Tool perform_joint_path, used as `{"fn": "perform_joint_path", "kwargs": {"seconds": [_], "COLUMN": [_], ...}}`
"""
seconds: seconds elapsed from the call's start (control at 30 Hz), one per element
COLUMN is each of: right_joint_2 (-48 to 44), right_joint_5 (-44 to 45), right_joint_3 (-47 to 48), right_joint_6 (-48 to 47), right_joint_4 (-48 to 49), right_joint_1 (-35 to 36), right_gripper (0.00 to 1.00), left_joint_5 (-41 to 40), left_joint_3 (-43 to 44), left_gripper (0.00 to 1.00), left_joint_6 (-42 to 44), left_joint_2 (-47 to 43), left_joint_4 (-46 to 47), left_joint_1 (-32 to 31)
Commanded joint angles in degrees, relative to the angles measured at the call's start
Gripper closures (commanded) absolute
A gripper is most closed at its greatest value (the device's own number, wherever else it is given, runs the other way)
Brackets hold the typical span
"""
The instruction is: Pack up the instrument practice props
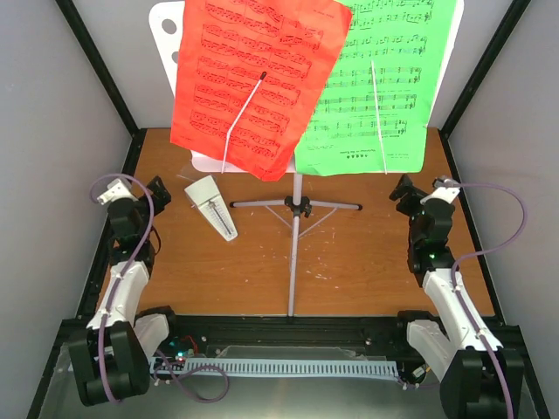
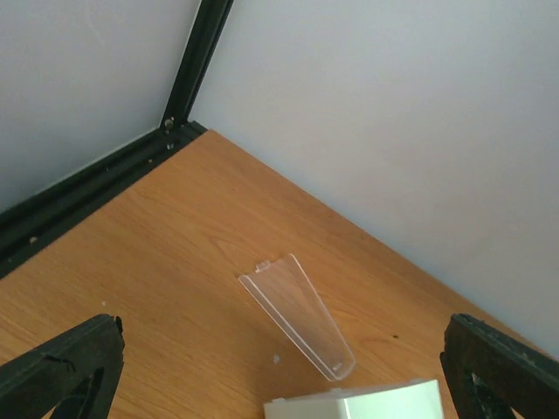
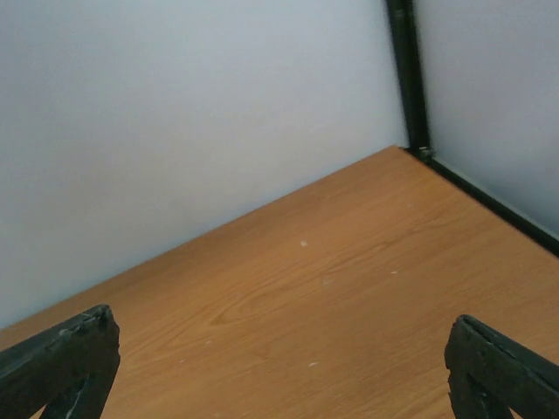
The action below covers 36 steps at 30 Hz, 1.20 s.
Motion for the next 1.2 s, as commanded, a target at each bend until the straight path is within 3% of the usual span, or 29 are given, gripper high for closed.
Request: {"fn": "perform_joint_path", "kwargs": {"seconds": [0.0,0.17,0.3,0.43,0.57,0.73,0.9,1.17], "right_joint_2": [0.37,4.19,7.88,11.07,15.09,20.21,18.63,9.36], "right_joint_5": [-11.07,-31.12,-39.44,-36.34,-30.2,-24.17,-20.99,-15.57], "right_joint_3": [3.02,5.43,8.26,10.11,8.84,8.97,5.76,1.55], "right_joint_6": [-1.57,-2.37,-4.85,-7.05,-5.95,-2.6,-0.24,-0.81], "right_joint_4": [-0.48,2.14,1.36,-1.89,-0.96,0.27,2.53,-3.48], "right_joint_1": [-0.01,0.75,6.87,16.54,25.49,34.0,36.63,36.64], "right_gripper": [0.0,0.0,0.0,0.0,0.02,0.1,0.1,0.07], "left_joint_5": [3.42,9.22,20.94,31.7,27.03,23.5,24.99,27.01], "left_joint_3": [6.19,16.42,25.41,28.75,25.99,19.1,18.5,19.0], "left_gripper": [0.01,0.01,0.01,0.01,0.01,0.01,0.01,0.01], "left_joint_6": [-7.15,-10.8,-2.88,8.84,15.8,18.14,18.08,17.76], "left_joint_2": [-2.99,-2.76,-2.87,-4.82,-6.13,-9.22,-9.23,-8.32], "left_joint_4": [-11.06,-23.81,-31.22,-32.43,-33.47,-28.85,-28.69,-26.51], "left_joint_1": [-0.01,0.0,0.06,-0.01,0.01,0.01,0.0,-0.01]}}
